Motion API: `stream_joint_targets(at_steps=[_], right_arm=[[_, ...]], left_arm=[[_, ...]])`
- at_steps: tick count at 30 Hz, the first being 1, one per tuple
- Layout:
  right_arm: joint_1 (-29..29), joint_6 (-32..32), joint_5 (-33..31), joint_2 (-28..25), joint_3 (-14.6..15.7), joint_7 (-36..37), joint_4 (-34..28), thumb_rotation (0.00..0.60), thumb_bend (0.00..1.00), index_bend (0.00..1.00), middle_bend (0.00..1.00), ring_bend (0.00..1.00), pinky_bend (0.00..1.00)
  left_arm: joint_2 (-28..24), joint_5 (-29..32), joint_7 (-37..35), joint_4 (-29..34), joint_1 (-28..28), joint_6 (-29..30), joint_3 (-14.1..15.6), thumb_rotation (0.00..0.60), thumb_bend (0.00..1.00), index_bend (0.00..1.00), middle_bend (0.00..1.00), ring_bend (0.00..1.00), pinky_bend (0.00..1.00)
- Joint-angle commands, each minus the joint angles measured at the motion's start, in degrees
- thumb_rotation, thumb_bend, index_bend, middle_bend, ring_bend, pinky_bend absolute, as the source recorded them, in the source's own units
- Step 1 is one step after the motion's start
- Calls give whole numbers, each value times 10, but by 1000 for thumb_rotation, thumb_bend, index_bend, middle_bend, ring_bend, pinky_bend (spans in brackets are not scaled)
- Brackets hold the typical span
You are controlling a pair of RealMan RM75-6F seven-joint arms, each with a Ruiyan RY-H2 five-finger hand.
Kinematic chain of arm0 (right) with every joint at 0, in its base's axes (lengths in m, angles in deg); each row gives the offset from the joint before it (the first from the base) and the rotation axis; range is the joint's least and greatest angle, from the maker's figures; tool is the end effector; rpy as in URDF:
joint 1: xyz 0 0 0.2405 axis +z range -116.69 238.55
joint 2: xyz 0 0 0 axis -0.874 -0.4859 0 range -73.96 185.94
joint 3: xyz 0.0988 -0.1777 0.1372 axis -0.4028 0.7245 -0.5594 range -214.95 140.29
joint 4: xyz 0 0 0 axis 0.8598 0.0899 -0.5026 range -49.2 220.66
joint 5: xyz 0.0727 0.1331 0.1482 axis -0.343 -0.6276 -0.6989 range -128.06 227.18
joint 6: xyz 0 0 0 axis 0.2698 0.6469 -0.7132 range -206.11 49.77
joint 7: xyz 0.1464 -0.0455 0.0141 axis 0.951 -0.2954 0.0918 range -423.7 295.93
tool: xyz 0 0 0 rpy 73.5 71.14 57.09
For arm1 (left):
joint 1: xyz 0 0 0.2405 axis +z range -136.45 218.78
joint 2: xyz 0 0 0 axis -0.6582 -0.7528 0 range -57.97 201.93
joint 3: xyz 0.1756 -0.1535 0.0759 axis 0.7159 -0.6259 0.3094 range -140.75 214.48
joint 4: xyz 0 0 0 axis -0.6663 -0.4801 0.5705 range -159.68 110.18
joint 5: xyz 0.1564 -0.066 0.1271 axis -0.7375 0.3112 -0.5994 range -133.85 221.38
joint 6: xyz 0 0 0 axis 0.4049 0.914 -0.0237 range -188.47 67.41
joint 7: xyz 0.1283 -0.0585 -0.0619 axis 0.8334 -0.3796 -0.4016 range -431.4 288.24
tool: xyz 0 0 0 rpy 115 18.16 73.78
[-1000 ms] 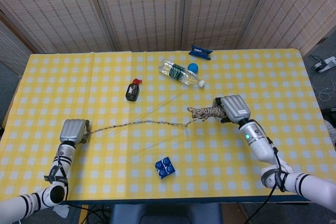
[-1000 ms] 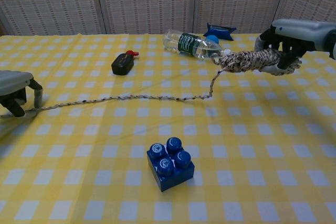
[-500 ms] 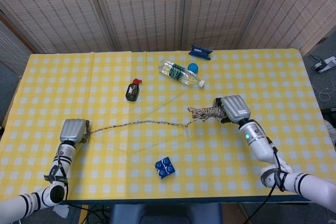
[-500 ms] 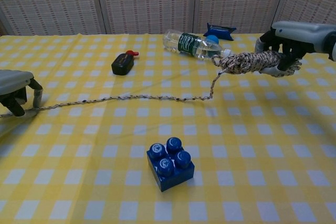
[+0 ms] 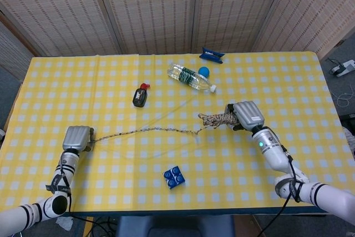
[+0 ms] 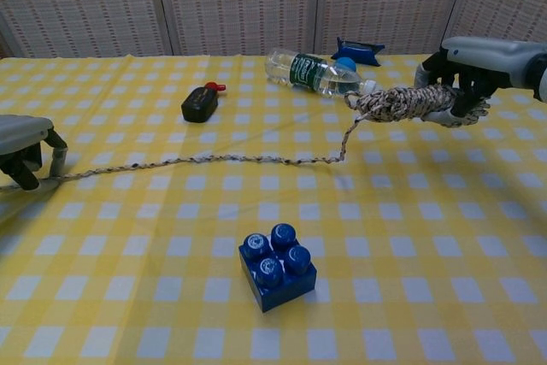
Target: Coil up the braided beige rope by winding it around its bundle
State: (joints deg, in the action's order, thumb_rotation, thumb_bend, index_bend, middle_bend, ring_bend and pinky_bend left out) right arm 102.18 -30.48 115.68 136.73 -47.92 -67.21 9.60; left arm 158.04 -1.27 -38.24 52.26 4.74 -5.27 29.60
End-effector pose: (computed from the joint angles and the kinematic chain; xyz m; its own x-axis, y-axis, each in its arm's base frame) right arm -0.2008 -0.3845 0.0316 0.3994 -0.2957 0.8678 -0.9090 -0.2508 0.3329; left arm -0.2621 0.3466 0.0101 0.5839 0.3600 0.7276 0.7863 -0.0279 -0.6172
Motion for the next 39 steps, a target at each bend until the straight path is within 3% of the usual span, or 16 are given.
stream_joint_targets(at_steps=[1,10,20,30,39], right_arm=[[0,0,0,1,0,1,1,600,407,729,628,507,575],[-3,5,1,-1,-4,11,-1,600,407,729,628,507,575],[3,29,8,1,-26,21,-22,600,407,735,629,507,575],[37,67,17,70,-59,7,-17,600,436,753,641,518,575],[90,76,-4,142,-96,-41,2,600,473,758,645,520,575]], left_arm=[[0,-1,0,0,-1,1,1,600,387,734,1000,1000,1000],[-37,-50,-43,41,9,23,-4,600,389,762,1000,1000,1000],[-147,-174,-129,152,27,72,-25,600,389,772,1000,1000,1000],[-249,-292,-223,283,22,86,-47,600,388,774,1000,1000,1000],[-286,-309,-316,362,-18,41,-86,600,388,777,1000,1000,1000]])
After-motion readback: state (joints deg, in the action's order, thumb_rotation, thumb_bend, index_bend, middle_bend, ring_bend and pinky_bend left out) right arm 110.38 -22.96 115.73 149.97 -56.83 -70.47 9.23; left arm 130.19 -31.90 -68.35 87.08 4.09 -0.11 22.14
